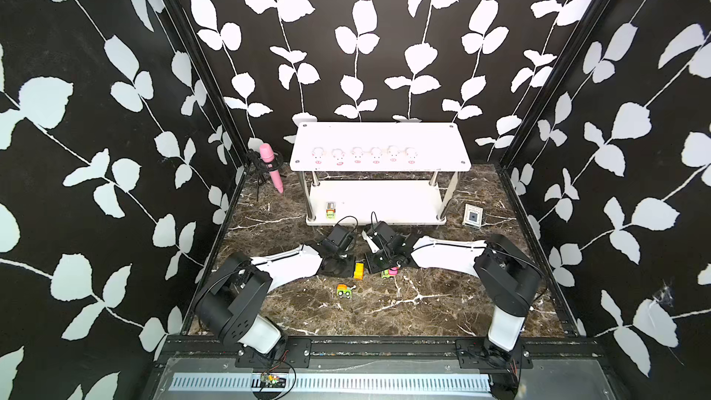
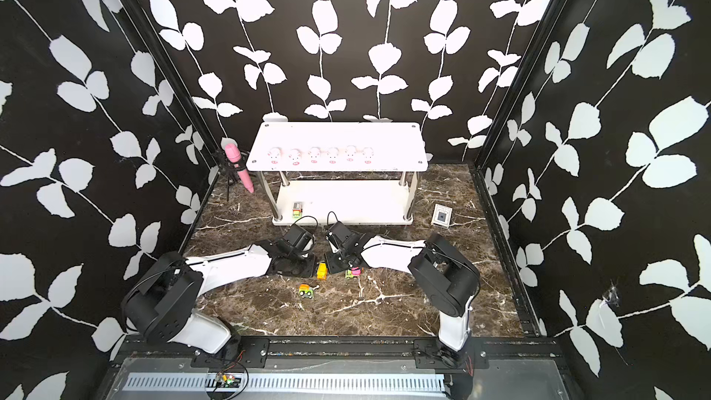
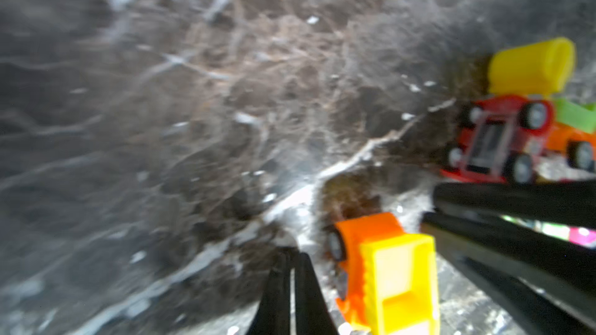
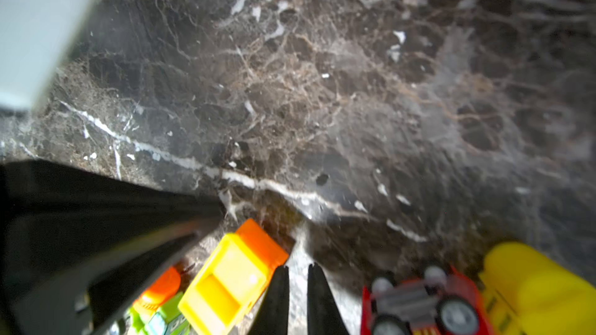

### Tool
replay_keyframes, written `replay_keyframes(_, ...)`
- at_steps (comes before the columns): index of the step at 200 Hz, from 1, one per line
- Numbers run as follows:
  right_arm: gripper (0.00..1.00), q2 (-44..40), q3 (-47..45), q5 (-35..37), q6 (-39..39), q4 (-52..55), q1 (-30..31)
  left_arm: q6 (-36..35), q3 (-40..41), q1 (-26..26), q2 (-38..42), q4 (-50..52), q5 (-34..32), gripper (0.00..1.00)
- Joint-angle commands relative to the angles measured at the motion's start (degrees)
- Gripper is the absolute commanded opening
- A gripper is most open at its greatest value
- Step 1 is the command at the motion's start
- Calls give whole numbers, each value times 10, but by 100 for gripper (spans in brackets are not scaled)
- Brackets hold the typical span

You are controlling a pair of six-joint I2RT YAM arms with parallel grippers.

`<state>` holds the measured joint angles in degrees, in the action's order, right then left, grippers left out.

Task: Organize plastic toys on shelves
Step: Adjust the plastic toy at the center of the board, then pick up the plastic toy at the center of the board.

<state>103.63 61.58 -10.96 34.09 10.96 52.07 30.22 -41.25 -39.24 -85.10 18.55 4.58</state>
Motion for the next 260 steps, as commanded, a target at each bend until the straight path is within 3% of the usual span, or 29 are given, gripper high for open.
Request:
replay_keyframes(1, 17, -39, -23, 15, 15, -22, 2, 8, 0, -2, 49, 32, -42, 23)
replay_keyframes(23, 22, -73, -38, 31, 17, -28, 2, 0, 0, -6, 80, 38, -50, 34)
replay_keyframes(51, 29, -114, -62, 61, 19, -28, -2, -15, -9, -61, 91, 33, -73, 45)
replay_keyframes(81, 34, -154, -91, 74, 22, -23, -14, -22, -32, -91, 51, 34, -94, 57)
replay_keyframes(119, 38, -194, -127, 81, 28, -28, -26, -22, -63, -117, -7, 56, -143, 64)
replay_keyframes(189, 39, -206, -139, 82, 28, -27, -28, -38, -72, -120, -59, 14, -112, 50)
replay_keyframes(208, 39, -207, -139, 80, 29, -27, -28, -38, -79, -120, -68, 22, -117, 41)
replay_keyframes(229, 39, -212, -140, 82, 27, -22, -29, -36, -76, -120, -49, 27, -126, 24)
replay_keyframes(260, 39, -231, -151, 87, 22, -34, -29, -45, -88, -120, -3, 46, -144, 23)
